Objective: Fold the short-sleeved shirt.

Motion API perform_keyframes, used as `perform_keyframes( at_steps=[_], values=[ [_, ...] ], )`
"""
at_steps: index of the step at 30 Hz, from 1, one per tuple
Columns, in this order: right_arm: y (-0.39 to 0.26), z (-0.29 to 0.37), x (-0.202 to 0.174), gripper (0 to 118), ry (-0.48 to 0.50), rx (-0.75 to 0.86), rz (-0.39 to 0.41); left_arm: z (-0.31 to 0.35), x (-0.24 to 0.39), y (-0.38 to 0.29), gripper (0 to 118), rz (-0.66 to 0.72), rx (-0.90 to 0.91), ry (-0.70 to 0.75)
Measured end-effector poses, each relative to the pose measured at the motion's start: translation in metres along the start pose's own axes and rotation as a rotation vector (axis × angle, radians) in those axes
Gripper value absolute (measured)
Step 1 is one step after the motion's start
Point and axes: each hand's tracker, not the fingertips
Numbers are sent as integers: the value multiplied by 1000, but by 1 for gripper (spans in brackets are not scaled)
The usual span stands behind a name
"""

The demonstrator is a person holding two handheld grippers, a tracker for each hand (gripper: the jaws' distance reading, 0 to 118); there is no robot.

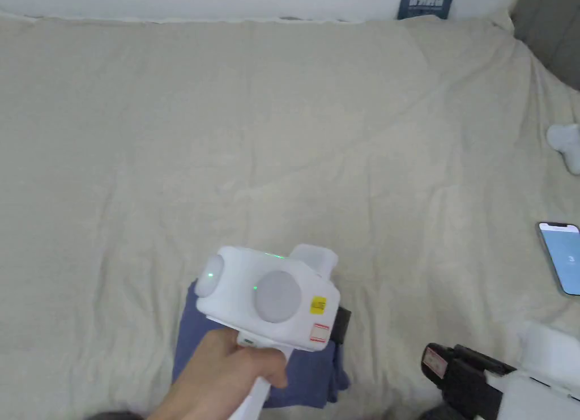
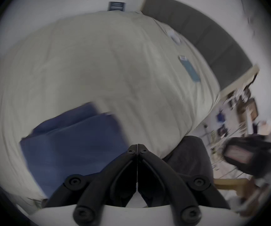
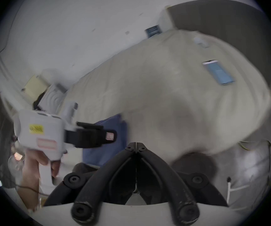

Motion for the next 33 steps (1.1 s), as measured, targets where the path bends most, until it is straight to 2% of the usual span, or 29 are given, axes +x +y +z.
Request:
perform_keyframes(
  at_steps=[2,4,5,8,10,12,13,14,15,17,19,20,21,23,25,28,30,33],
  values=[
    [4,-40,-16,0,117,-88,30,35,-48,-10,0,41,41,31],
    [6,-87,-23,0,245,-168,36,57,-95,-23,0,138,79,17],
    [6,-113,-21,0,349,-213,30,63,-119,-32,0,212,83,-19],
    [3,-171,-6,0,575,-342,-78,64,-168,-51,0,352,116,-81],
    [-3,-198,6,0,601,-382,-107,57,-191,-61,0,397,145,-157],
    [-6,-216,22,0,557,-423,-153,47,-203,-69,0,426,136,-235],
    [-7,-222,30,0,590,-433,-204,44,-208,-71,0,414,129,-225],
    [-8,-225,39,0,683,-437,-283,42,-211,-72,0,409,126,-223],
    [-7,-227,44,0,712,-452,-334,41,-212,-76,0,407,127,-220],
    [-4,-226,48,0,757,-471,-347,39,-219,-78,0,410,108,-235],
    [-3,-227,50,0,720,-471,-332,41,-215,-82,0,429,100,-312],
    [-2,-226,47,0,731,-479,-327,40,-214,-83,5,418,104,-325],
    [-1,-226,46,0,730,-482,-325,39,-212,-82,40,412,108,-332],
    [0,-226,44,0,719,-488,-315,29,-218,-80,118,412,71,-426],
    [-1,-226,44,0,722,-491,-317,22,-226,-79,116,411,53,-514],
    [-1,-227,45,0,726,-492,-327,0,-220,-85,118,437,29,-489],
    [-1,-226,44,0,723,-494,-325,-8,-219,-82,118,498,94,-651],
    [-1,-226,43,0,724,-493,-329,-31,-228,-81,118,581,111,-760]
  ],
)
